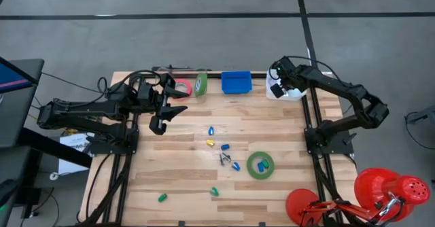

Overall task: Pick and place Stapler, Stapler remover, tape
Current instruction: Put the gray staple remover into the white bin, then put the green tape into the transparent bin

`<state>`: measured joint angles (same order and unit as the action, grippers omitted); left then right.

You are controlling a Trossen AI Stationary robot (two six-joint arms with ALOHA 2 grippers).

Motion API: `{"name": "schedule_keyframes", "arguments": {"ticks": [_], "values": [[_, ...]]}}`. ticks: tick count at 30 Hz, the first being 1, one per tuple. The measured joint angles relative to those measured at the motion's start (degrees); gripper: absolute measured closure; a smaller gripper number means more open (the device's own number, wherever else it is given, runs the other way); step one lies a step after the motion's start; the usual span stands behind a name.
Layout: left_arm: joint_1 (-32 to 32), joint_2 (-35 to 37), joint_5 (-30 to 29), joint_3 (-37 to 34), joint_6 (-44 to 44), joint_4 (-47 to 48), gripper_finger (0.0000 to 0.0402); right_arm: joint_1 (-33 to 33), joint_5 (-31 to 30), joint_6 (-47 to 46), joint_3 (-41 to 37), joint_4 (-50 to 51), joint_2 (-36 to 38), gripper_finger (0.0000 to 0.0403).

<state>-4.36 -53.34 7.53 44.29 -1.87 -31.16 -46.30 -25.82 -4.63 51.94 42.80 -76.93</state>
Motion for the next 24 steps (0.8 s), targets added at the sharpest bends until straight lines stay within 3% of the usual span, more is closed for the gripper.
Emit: {"name": "schedule_keyframes", "arguments": {"ticks": [15,24], "values": [[0.0,0.0,0.0,0.0,0.04,-0.01,0.022,3.27,0.74,0.07,0.02,-1.67,3.19,0.0241],[0.0,0.0,0.0,0.0,0.04,0.0,0.022,10.63,8.25,-0.47,0.07,-2.57,11.06,0.0202]]}}
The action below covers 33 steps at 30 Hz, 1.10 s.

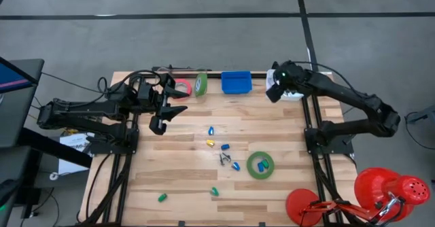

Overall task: Pick and place Stapler, Stapler remover, tape
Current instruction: Put the green tape into the transparent bin

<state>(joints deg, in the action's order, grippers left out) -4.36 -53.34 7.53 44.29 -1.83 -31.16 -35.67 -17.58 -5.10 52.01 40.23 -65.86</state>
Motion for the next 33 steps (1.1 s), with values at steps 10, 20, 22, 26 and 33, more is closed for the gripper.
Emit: {"name": "schedule_keyframes", "arguments": {"ticks": [10,20,22,26,33], "values": [[0.0,0.0,0.0,0.0,0.0,0.02,0.022,13.54,2.47,-0.04,0.0,0.06,2.53,0.0192],[0.0,0.0,0.0,-0.02,-0.13,0.04,0.022,29.15,8.57,-4.61,0.0,0.13,2.44,0.0193],[0.0,0.0,0.0,-0.02,-0.13,0.04,0.022,32.18,8.98,-4.63,0.0,0.09,2.44,0.0195],[0.0,0.0,0.0,-0.02,-0.15,0.04,0.022,37.8,8.98,-5.43,0.0,0.02,2.44,0.0195],[0.0,0.02,0.0,-0.02,-0.85,0.37,0.022,44.5,8.85,-10.26,0.0,0.02,2.42,0.0191]]}}
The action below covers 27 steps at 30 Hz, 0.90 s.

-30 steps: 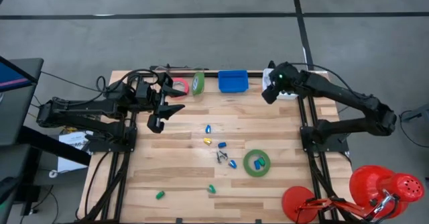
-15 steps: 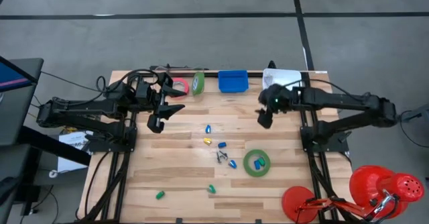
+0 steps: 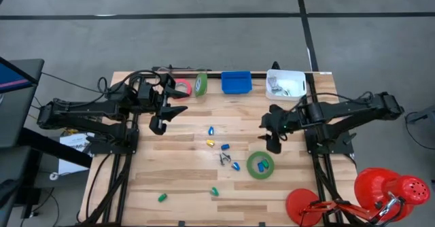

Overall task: Pick and place Stapler, Stapler remover, tape
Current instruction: Put the green tape into the transparent bin

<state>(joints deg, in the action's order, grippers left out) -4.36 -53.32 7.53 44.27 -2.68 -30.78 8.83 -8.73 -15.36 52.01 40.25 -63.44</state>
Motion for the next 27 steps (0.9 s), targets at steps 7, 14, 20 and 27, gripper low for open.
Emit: {"name": "schedule_keyframes", "arguments": {"ticks": [7,14,20,27], "values": [[0.0,0.04,-1.63,0.0,-4.04,5.2,0.0208,1.72,-0.36,-2.7,0.01,0.01,-1.15,0.0191],[0.0,0.04,-4.25,-0.02,-4.07,10.18,0.0157,1.62,-0.38,-2.72,-0.11,0.97,-2.71,0.0191],[-0.01,-0.02,-4.55,-0.02,-3.67,18.1,0.012,1.71,-0.32,-2.72,-0.06,1.12,-6.33,0.019],[-0.01,-0.02,-4.56,-0.02,-3.63,21.87,0.0115,1.73,4.01,0.02,-0.02,1.08,-13.44,0.0157]]}}
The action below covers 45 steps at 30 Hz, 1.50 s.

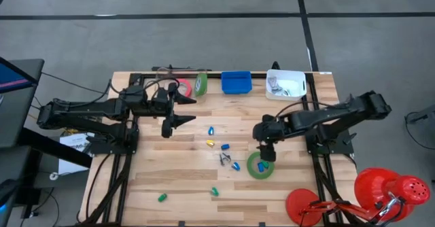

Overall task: Pick and place Stapler, Stapler remover, tape
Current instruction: Put the green tape into the transparent bin

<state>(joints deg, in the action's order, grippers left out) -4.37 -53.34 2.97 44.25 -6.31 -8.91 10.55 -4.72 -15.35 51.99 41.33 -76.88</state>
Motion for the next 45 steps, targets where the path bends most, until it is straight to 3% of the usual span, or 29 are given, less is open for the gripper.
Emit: {"name": "schedule_keyframes", "arguments": {"ticks": [5,13,31,36,45], "values": [[-0.02,0.0,-0.01,0.0,0.0,0.36,0.0116,0.4,2.07,2.1,0.0,-0.03,-4.69,0.0134],[-0.01,0.0,0.02,0.0,0.0,0.37,0.0116,2.82,4.96,13.07,0.0,-0.25,-10.82,0.0131],[0.0,0.0,0.02,0.0,0.0,0.32,0.0116,3.21,4.9,13.32,-0.03,-1.51,-18.1,0.0133],[0.01,0.0,0.02,0.0,0.0,0.31,0.0116,3.21,4.91,12.93,-0.04,-1.31,-18.09,0.0165],[0.0,0.0,0.02,0.0,0.01,0.29,0.0116,3.21,4.95,12.28,-0.03,-1.34,-18.07,0.0281]]}}
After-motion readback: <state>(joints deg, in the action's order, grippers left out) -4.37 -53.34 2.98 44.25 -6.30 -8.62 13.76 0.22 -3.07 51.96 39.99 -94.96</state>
